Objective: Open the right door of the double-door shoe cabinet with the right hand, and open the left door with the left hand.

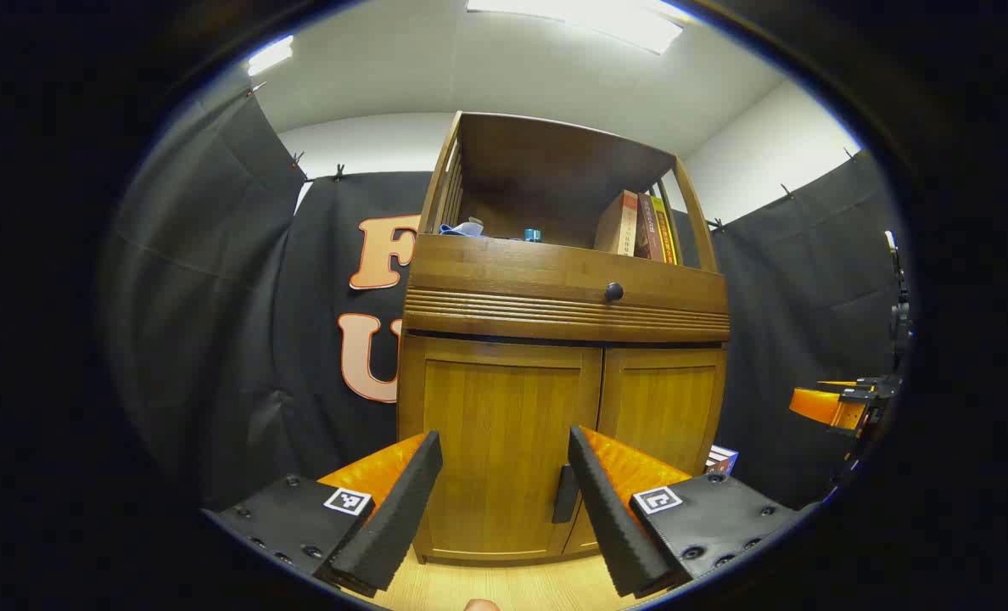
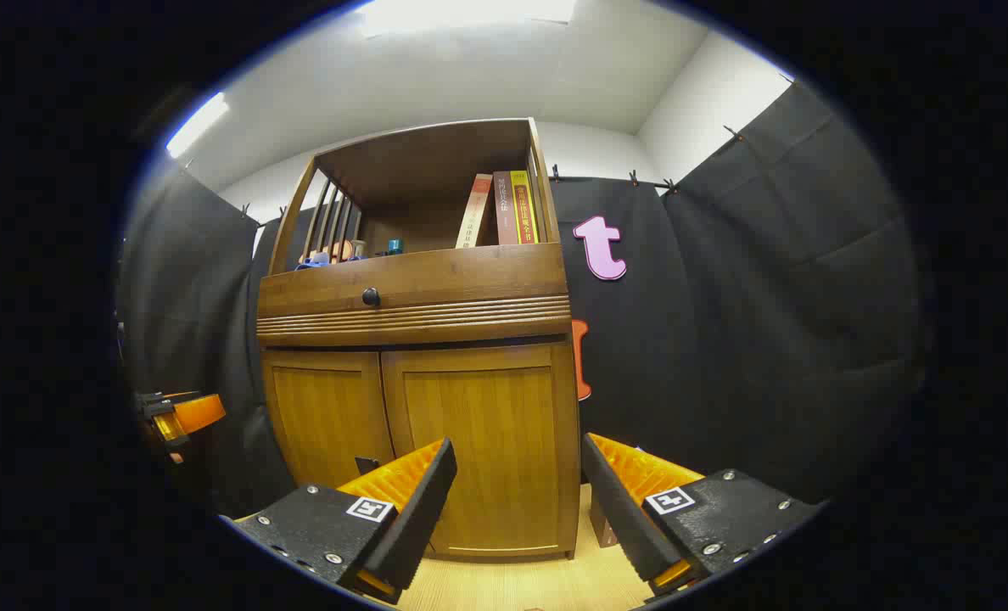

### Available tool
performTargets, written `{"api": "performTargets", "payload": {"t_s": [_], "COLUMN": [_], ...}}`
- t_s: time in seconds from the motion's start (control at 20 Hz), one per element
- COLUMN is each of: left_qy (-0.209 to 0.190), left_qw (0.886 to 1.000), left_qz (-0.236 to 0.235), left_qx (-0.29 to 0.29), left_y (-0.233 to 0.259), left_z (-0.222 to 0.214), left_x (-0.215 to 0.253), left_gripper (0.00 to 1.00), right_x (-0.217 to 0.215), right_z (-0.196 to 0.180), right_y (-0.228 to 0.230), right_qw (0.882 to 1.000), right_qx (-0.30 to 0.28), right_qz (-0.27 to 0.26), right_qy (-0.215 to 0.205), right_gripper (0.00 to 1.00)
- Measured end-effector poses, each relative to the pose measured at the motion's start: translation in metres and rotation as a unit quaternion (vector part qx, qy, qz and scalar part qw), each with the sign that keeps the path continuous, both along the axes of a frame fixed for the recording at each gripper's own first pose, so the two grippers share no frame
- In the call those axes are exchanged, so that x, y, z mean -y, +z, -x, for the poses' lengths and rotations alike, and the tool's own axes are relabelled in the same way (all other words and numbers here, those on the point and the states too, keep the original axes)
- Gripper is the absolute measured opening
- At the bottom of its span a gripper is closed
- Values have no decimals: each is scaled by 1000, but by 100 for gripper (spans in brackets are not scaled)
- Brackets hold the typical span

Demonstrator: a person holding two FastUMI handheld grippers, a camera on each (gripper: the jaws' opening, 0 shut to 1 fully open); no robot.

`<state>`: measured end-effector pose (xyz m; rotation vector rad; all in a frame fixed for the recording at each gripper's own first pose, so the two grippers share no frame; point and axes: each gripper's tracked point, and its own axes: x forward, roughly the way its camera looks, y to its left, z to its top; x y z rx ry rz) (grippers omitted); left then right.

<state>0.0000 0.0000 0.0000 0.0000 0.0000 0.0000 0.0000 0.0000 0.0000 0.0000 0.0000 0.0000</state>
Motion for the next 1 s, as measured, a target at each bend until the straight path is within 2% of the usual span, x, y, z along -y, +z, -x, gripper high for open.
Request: {"api": "performTargets", "payload": {"t_s": [0.35,0.4,1.0], "left_qy": [-4,-5,-5], "left_qw": [1000,1000,1000], "left_qz": [-2,-2,-2], "left_qx": [1,2,0], "left_y": [2,2,3], "left_z": [4,4,9], "left_x": [3,3,-1], "left_gripper": [98,94,98], "right_x": [0,0,-2], "right_z": [3,4,6], "right_y": [0,1,0], "right_qw": [1000,1000,1000], "right_qx": [1,1,0], "right_qz": [-1,0,-1], "right_qy": [0,0,2], "right_gripper": [92,93,92]}}
